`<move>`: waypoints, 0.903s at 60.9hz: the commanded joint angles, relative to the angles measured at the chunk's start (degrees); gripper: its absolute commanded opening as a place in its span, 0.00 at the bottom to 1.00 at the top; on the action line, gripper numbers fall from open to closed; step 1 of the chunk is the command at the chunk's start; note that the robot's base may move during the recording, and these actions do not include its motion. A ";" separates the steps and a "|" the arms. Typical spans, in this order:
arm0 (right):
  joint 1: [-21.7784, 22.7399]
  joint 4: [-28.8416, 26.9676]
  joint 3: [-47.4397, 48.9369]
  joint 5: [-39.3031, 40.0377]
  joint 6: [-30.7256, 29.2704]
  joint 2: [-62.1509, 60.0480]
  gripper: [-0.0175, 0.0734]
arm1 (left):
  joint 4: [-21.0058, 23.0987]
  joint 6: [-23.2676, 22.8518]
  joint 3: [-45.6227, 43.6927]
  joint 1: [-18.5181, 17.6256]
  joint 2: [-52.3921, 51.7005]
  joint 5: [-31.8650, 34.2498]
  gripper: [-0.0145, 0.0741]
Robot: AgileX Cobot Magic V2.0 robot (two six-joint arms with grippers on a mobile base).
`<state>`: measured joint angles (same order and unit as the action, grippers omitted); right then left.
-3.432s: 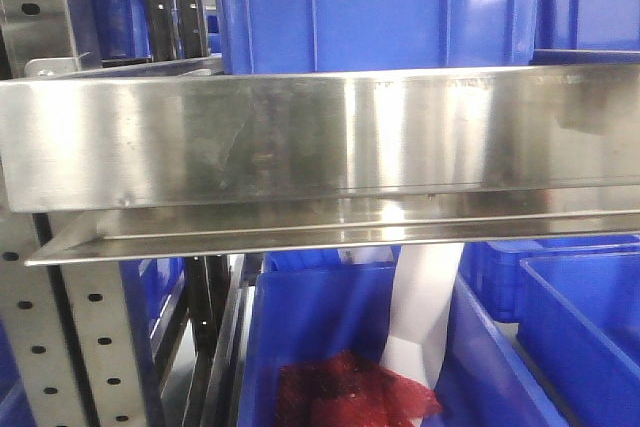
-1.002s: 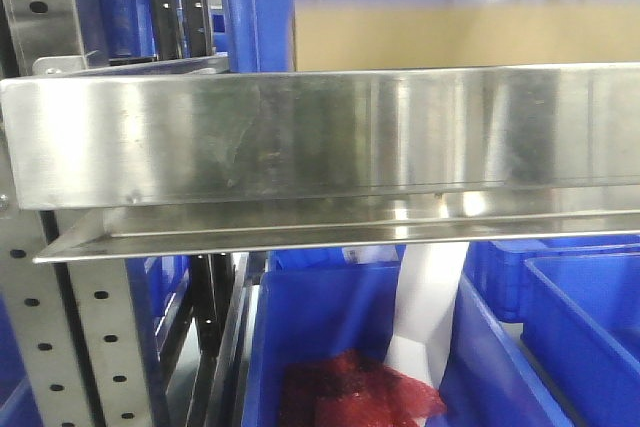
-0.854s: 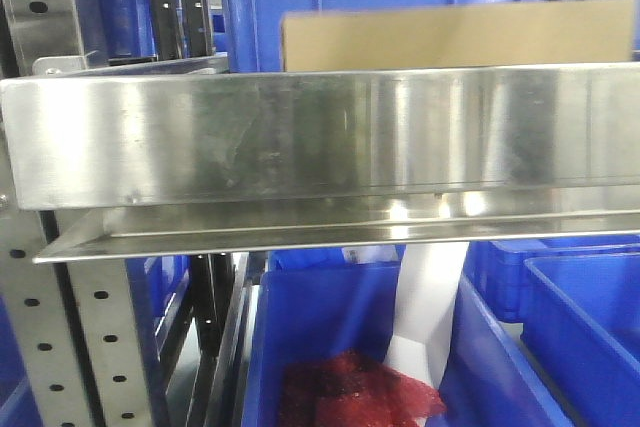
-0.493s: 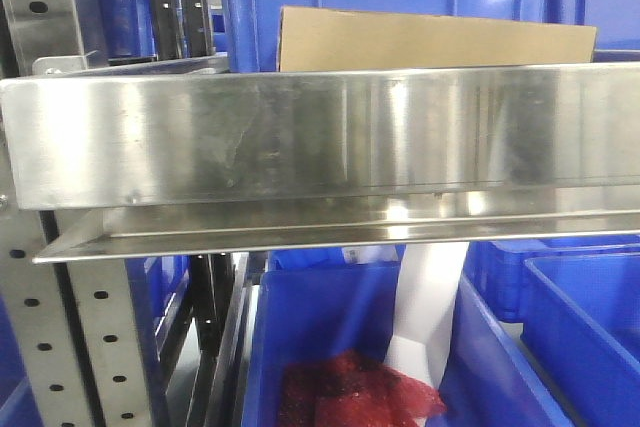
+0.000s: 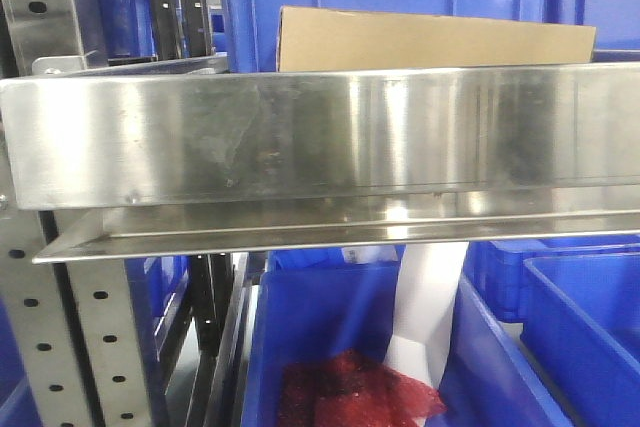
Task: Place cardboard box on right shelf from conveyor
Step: 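Lower the box flat onto the shelf and open the right gripper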
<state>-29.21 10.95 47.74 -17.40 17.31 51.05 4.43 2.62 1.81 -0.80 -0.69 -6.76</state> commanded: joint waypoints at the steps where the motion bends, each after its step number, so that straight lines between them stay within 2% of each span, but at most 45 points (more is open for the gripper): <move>1: 0.29 0.98 1.50 5.11 0.12 -0.85 0.22 | 0.34 0.01 0.47 -0.01 -0.83 4.87 0.03; 24: 0.29 0.98 0.50 6.22 0.12 -0.93 0.22 | 0.34 0.01 0.47 -0.01 -0.83 4.87 0.03; 32: 1.03 0.68 -1.48 4.46 -0.01 -3.70 0.22 | 0.34 0.01 0.47 -0.01 -0.83 4.87 0.03; 42: 7.55 -2.98 -9.85 5.29 -2.06 -12.19 0.22 | 0.34 0.01 0.47 -0.01 -0.83 4.87 0.03; 55: 19.38 -15.66 -25.27 10.20 -14.73 -27.79 0.22 | 0.34 0.01 0.47 -0.01 -0.83 4.87 0.03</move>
<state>-13.67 0.52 25.92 -14.59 8.56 28.56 4.43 2.62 1.81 -0.80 -0.69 -6.76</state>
